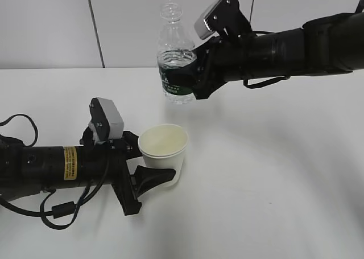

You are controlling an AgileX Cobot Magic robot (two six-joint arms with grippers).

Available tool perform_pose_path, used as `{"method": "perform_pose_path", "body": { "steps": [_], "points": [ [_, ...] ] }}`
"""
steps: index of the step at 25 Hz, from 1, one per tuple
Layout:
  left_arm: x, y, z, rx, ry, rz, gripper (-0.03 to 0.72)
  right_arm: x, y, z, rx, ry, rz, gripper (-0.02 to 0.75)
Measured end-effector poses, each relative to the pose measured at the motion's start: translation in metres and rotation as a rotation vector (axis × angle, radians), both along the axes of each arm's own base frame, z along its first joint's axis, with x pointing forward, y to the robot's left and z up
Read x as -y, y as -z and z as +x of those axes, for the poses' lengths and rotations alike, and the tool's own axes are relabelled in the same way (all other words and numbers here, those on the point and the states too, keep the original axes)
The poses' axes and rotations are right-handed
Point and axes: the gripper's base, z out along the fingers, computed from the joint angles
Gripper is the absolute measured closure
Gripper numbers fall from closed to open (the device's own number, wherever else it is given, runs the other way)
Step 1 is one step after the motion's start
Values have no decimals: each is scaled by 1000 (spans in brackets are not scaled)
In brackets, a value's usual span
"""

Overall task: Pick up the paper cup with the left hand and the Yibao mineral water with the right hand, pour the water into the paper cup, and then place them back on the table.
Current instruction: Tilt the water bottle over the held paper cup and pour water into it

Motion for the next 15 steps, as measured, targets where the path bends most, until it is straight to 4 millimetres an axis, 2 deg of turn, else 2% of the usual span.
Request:
{"method": "perform_pose_path", "body": {
  "steps": [5,9,13,15],
  "points": [
    [0,0,0,-1,-5,0,286,2,-7,-8,-71,-10,-35,309],
    [-1,0,2,-4,-23,-6,286,6,-21,-15,-68,-17,-60,309],
    [-1,-1,2,-5,-33,-9,286,17,-37,-22,-96,-6,-49,309],
    [-1,-1,3,-5,-35,-10,286,24,-39,-24,-131,-7,-63,309]
  ]
}}
